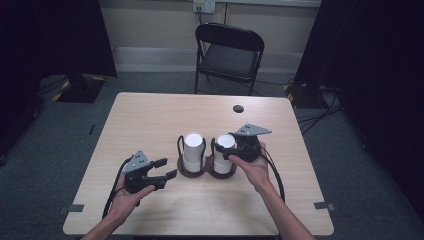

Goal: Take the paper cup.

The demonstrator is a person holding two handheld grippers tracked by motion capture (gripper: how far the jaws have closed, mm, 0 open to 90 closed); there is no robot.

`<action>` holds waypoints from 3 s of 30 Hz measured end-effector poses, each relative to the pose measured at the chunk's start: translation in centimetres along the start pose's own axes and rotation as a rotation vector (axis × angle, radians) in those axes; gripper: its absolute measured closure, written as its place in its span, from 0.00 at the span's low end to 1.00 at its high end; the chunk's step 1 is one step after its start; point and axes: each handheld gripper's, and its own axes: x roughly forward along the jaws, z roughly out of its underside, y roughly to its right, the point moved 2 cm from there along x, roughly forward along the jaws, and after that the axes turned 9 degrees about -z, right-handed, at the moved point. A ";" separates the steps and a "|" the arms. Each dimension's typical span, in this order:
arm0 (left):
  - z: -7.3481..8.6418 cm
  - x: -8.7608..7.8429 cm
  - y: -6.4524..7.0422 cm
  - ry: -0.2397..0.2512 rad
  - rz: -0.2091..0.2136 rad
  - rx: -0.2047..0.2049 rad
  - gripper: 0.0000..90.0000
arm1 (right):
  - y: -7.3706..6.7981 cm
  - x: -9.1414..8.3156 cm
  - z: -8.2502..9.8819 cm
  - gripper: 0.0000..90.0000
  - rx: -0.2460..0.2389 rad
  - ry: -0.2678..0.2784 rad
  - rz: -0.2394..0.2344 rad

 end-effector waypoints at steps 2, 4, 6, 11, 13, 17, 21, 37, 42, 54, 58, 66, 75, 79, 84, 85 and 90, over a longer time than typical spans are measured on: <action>0.0 0.0 0.0 -0.015 -0.010 0.032 0.47 | 0.0 -0.1 -0.1 0.37 0.003 0.006 0.002; 0.3 0.1 -0.1 -0.038 -0.016 0.048 0.49 | 0.0 -0.1 -0.1 0.37 0.002 0.008 0.001; 0.5 0.1 -0.3 -0.053 -0.011 0.058 0.54 | 0.0 -0.2 -0.2 0.37 0.000 0.012 0.001; 0.4 0.0 -0.3 -0.050 0.012 0.045 0.60 | 0.0 -0.6 -0.6 0.37 0.000 0.032 0.002; 0.3 -0.1 -0.3 -0.040 0.022 0.048 0.58 | 0.0 -0.7 -0.7 0.37 0.001 0.040 -0.001; 0.3 0.0 -0.2 -0.066 0.027 0.053 0.60 | -0.1 -0.9 -0.9 0.37 0.002 0.049 0.001; 0.5 0.2 0.2 -0.103 0.031 0.077 0.57 | -0.1 -1.0 -1.0 0.37 0.010 0.060 0.001; 0.5 0.0 0.0 -0.156 0.051 0.040 0.31 | -0.3 -1.8 -1.7 0.38 0.015 0.090 0.000; 0.4 0.0 0.1 -0.143 0.050 0.041 0.27 | -0.3 -1.9 -1.9 0.38 0.015 0.095 0.001; 0.3 -0.1 0.4 -0.128 0.051 0.063 0.22 | -0.5 -2.4 -2.3 0.38 0.006 0.107 -0.005; 0.3 -0.1 0.5 -0.126 0.053 0.052 0.20 | -0.6 -2.4 -2.4 0.38 0.012 0.116 -0.006; 0.4 0.0 0.5 -0.130 0.064 0.044 0.22 | -0.7 -2.8 -2.8 0.38 0.019 0.136 -0.003; 0.5 0.1 0.6 -0.139 0.072 0.043 0.26 | -0.8 -3.3 -3.2 0.38 0.026 0.161 0.000; 0.5 0.0 0.6 -0.136 0.062 0.051 0.26 | -0.8 -3.6 -3.3 0.38 0.035 0.177 -0.005; 0.5 0.1 0.7 -0.140 0.055 0.056 0.27 | -1.1 -4.0 -3.6 0.38 0.034 0.192 -0.005; 0.5 0.1 0.7 -0.144 0.052 0.062 0.27 | -1.1 -4.1 -3.6 0.38 0.035 0.194 -0.003; 0.4 -0.2 0.9 -0.140 0.068 0.053 0.30 | -1.4 -5.1 -3.8 0.38 0.033 0.210 0.011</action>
